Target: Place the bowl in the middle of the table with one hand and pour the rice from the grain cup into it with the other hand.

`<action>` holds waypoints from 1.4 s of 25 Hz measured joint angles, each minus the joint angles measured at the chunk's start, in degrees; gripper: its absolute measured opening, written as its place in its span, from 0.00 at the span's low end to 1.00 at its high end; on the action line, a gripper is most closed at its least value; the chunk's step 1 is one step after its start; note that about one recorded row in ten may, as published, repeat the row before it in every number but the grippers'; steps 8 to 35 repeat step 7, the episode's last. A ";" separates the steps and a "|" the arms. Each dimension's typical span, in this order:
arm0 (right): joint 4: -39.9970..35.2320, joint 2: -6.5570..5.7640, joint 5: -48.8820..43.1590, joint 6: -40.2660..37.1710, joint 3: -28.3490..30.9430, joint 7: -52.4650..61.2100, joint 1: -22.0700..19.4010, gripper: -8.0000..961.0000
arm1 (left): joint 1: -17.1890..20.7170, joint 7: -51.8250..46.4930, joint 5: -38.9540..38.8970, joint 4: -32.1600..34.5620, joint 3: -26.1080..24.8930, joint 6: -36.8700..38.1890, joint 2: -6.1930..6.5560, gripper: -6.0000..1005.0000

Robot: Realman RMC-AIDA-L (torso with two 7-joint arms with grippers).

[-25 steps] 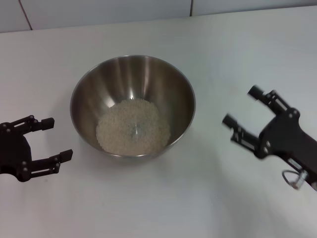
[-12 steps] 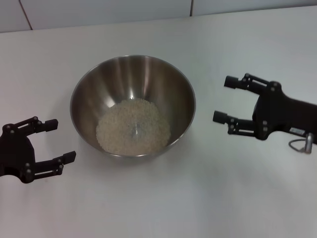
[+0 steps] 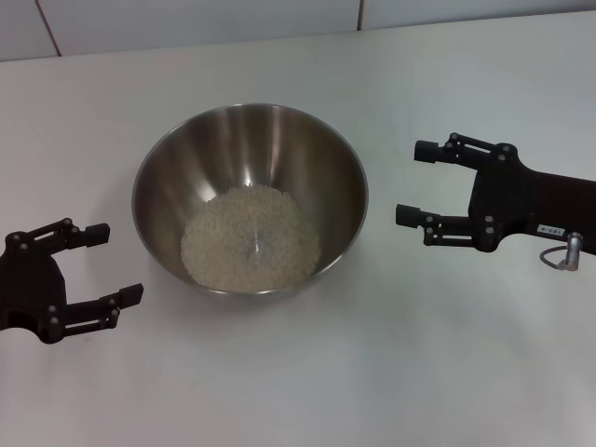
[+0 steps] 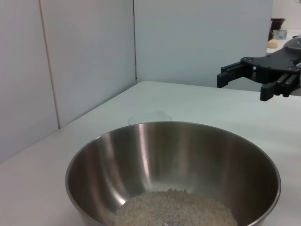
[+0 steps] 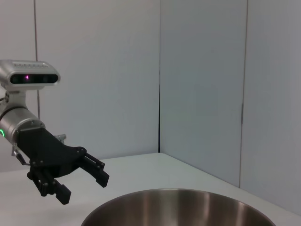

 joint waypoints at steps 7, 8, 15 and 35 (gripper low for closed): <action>-0.24 0.04 0.00 0.41 -0.04 0.11 -0.18 0.87 | -0.18 -0.03 0.02 0.10 0.00 0.04 0.00 0.83; -0.24 0.04 0.00 0.41 -0.04 0.11 -0.18 0.87 | -0.18 -0.03 0.02 0.10 0.00 0.04 0.00 0.83; -0.24 0.04 0.00 0.41 -0.04 0.11 -0.18 0.87 | -0.18 -0.03 0.02 0.10 0.00 0.04 0.00 0.83; -0.24 0.04 0.00 0.41 -0.04 0.11 -0.18 0.87 | -0.18 -0.03 0.02 0.10 0.00 0.04 0.00 0.83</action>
